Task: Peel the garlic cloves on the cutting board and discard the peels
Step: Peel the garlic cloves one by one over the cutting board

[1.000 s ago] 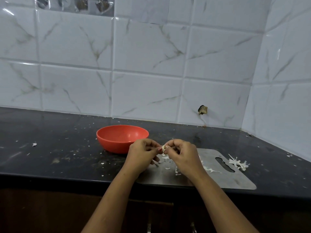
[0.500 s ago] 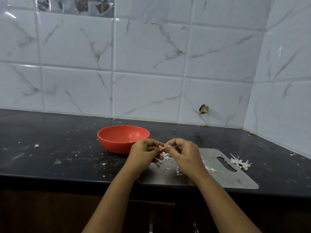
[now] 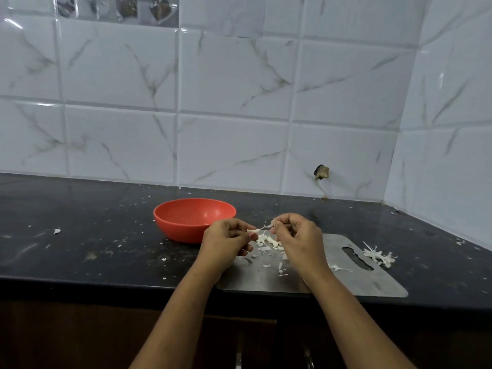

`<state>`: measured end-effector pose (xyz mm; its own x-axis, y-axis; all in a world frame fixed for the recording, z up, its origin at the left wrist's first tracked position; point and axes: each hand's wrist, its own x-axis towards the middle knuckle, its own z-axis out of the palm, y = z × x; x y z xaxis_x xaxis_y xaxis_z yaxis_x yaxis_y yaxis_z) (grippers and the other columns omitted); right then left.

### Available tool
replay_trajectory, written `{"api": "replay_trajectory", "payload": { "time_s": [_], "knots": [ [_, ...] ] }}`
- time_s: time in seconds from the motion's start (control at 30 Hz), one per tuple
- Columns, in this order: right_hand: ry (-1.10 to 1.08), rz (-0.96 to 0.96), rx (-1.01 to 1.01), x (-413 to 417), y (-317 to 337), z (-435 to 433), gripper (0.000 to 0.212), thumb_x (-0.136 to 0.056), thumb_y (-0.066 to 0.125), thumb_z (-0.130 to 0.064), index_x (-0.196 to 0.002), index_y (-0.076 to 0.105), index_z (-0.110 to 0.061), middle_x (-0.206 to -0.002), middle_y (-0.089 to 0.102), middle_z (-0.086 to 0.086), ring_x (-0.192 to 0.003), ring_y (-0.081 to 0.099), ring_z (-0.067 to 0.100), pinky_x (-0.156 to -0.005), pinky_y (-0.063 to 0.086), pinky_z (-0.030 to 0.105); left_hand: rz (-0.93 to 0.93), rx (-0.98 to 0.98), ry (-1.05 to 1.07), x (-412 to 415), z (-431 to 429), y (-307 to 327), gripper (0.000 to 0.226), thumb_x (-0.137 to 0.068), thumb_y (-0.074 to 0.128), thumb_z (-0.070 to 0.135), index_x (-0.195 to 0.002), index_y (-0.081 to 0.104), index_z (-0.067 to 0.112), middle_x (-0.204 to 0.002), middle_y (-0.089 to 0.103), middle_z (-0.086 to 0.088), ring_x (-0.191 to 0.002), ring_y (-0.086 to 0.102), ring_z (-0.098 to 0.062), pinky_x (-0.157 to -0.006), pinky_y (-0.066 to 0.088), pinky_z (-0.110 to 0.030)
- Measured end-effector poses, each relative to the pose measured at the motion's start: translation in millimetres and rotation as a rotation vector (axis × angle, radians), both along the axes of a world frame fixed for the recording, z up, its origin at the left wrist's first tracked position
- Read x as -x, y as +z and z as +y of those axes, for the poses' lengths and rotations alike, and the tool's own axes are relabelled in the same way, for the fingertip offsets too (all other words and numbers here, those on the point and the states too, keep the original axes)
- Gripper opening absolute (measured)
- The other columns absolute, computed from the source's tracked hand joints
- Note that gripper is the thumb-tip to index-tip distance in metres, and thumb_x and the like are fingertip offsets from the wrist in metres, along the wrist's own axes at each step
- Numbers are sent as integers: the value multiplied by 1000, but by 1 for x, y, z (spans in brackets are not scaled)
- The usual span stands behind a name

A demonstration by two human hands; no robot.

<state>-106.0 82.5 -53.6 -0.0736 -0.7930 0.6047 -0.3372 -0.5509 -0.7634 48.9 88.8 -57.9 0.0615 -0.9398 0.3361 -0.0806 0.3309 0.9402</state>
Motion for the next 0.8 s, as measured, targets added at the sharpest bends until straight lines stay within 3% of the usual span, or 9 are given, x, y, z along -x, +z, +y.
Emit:
{"api": "replay_trajectory", "payload": {
  "time_s": [0.17,0.27,0.37,0.5,0.6,0.7,0.8],
  "knots": [
    [-38,-68,3,1,0,-2,25,-93,55,-8,-76,65,-24,-69,68,-4,-57,59,2,-56,49,17,16,-16,14,-1,1,0,10,-86,64,-3,-88,68,5,-81,73,-15,-54,60,-11,-49,48,-19],
    [-37,3,-14,0,-1,-2,25,-95,51,-10,-81,68,-22,-71,69,-3,-56,58,0,-55,48,17,5,-7,18,-1,2,1,9,-84,67,-1,-88,69,7,-81,73,-16,-55,61,-11,-50,48,-19],
    [-53,114,7,0,-2,-5,21,-92,59,-17,-75,71,-16,-68,69,-3,-54,57,-1,-51,41,13,-1,-2,30,-1,2,0,11,-84,68,-1,-87,71,10,-81,73,-17,-55,61,-11,-51,49,-19],
    [-59,180,19,0,-2,-7,11,-82,75,-15,-72,70,-19,-64,66,-7,-59,59,-1,-54,44,9,-8,10,29,-2,3,1,18,-86,64,-3,-85,72,14,-82,73,-14,-55,61,-10,-52,49,-19],
    [6,162,23,0,-2,-5,17,-84,69,-4,-84,69,-21,-74,68,-8,-66,61,-3,-58,43,6,-23,7,35,-1,2,0,21,-88,61,-3,-86,71,15,-82,73,-11,-55,60,-9,-51,48,-19],
    [93,138,6,-1,-1,-2,23,-86,66,-5,-98,69,-25,-83,72,-6,-76,64,0,-63,46,9,-44,13,44,-1,1,-1,17,-89,62,-2,-88,71,13,-81,73,-10,-54,60,-9,-50,47,-19],
    [121,170,12,-1,-1,-2,12,-85,70,-8,-87,75,-19,-76,72,-7,-69,63,1,-61,45,10,-65,31,69,-1,0,-1,10,-86,66,0,-88,71,9,-73,71,-10,-53,61,-9,-49,47,-18]
  ]
}}
